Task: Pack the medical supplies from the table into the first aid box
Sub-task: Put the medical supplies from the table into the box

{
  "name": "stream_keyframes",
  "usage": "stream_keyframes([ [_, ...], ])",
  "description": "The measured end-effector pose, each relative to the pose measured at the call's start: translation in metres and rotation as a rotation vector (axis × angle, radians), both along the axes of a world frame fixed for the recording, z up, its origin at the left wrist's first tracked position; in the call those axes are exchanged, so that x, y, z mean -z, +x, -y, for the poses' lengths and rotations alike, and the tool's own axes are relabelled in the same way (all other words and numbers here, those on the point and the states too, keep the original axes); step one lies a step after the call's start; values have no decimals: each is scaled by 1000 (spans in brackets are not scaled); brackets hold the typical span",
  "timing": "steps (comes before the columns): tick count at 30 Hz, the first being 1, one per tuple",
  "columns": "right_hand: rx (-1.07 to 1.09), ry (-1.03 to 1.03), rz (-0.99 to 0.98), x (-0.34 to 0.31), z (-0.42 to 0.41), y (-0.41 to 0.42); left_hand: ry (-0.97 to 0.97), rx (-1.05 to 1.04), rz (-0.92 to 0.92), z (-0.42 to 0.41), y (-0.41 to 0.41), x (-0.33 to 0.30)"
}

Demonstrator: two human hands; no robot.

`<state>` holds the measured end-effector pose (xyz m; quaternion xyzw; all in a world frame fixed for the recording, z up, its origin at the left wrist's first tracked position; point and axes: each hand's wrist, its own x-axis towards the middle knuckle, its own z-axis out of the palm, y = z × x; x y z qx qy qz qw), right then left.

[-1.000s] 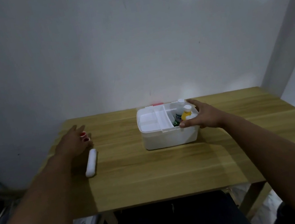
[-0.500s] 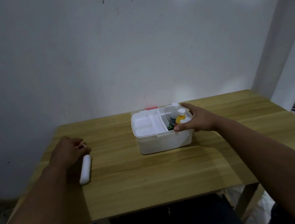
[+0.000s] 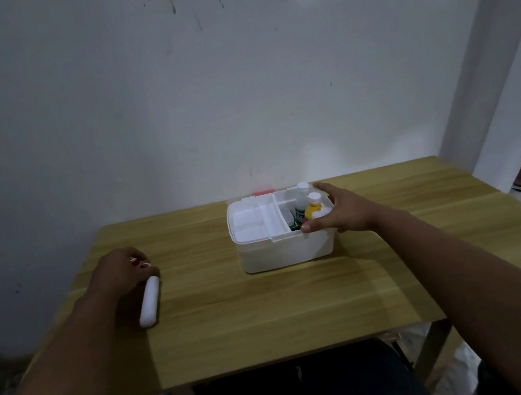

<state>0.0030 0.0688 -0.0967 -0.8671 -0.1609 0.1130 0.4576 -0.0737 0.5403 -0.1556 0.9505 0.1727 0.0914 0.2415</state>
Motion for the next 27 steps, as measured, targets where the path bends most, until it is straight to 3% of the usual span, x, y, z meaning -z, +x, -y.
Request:
stream_keyframes([
  [7,2,0,-2,-4,2,-3,-57,-1,97,21,-2,-31],
  [14,17,-23,-2,-6,1,-5,-154,258,229,128,1,-101],
  [19,31,-36,-16,-7,0,-7,-100,418,126,199,-2,-94],
  [27,22,-21,-6,-3,1,-7,105,328,24,215,10,-87],
])
